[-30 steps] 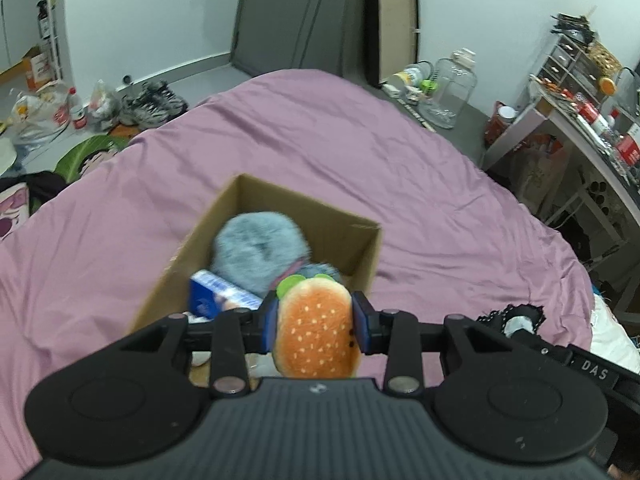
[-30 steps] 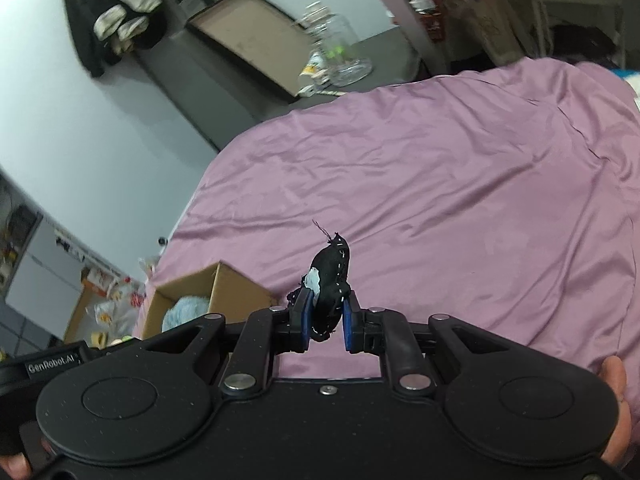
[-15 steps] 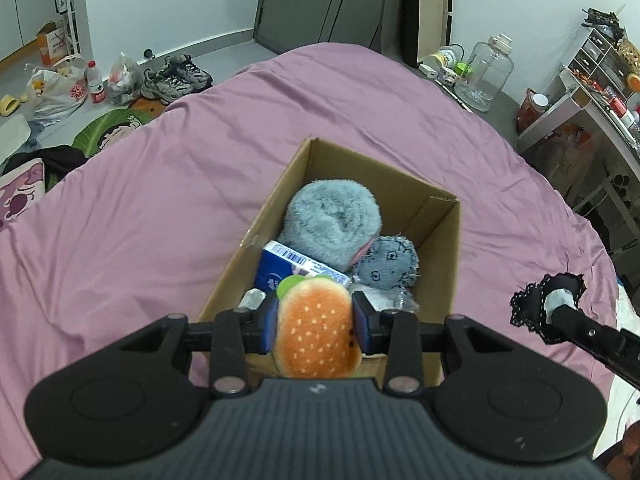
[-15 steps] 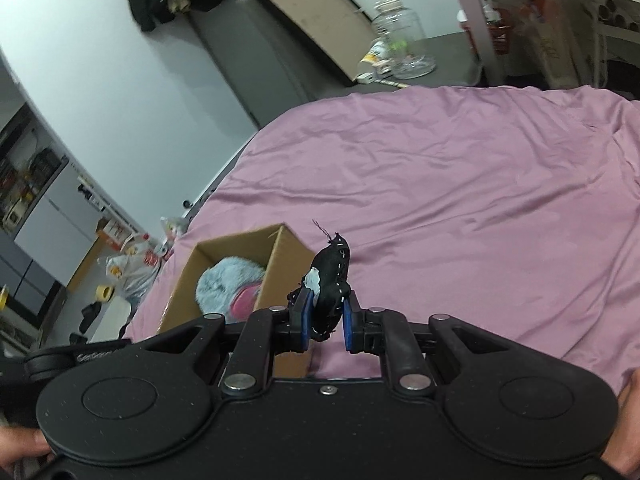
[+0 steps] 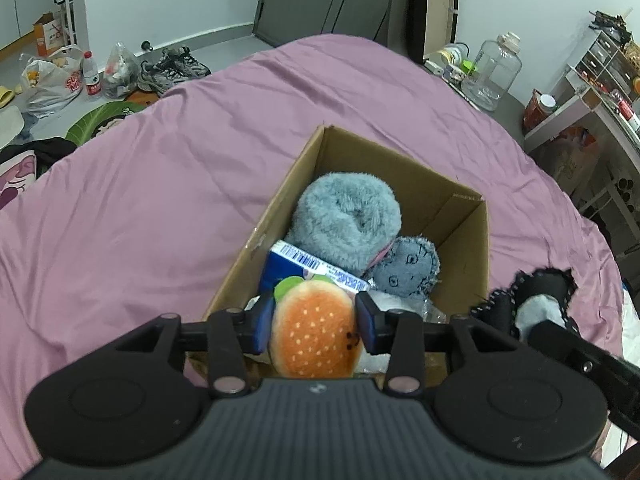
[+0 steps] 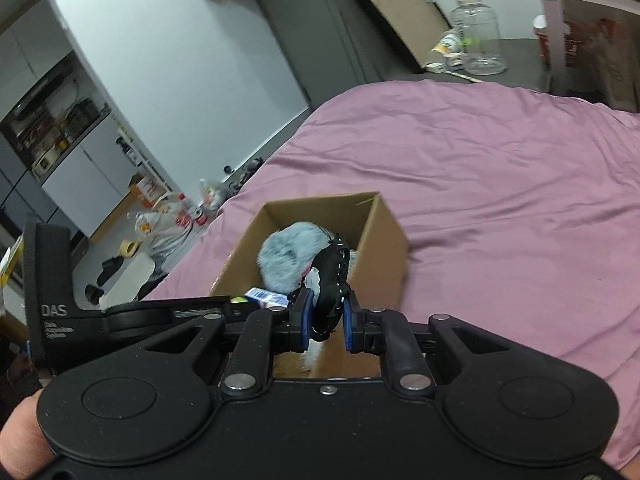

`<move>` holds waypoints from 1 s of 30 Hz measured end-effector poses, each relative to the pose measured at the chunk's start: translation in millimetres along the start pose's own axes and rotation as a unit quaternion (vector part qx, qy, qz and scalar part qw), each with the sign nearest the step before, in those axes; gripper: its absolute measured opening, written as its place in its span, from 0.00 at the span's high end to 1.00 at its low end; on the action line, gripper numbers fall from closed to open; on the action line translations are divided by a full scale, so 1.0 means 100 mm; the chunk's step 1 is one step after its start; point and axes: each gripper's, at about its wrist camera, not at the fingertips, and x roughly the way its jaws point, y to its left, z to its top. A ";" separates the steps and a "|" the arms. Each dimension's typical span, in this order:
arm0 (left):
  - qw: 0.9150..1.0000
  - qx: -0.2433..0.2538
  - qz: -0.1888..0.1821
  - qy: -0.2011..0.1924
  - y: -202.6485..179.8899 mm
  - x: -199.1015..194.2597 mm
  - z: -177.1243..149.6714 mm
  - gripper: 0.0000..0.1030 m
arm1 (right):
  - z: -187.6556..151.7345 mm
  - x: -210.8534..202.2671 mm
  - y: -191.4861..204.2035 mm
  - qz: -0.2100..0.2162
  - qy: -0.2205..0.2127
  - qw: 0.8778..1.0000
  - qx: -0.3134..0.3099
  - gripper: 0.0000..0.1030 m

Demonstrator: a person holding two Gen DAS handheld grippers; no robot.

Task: Organize soft objects
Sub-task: 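Open the left gripper to drop the burger plush into the box while the right gripper releases the black plush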

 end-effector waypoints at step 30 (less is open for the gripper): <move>0.999 0.004 0.011 -0.037 -0.22 -0.79 -0.15 0.21 | -0.06 -0.66 -0.16 -0.035 -0.044 0.998 0.020 0.25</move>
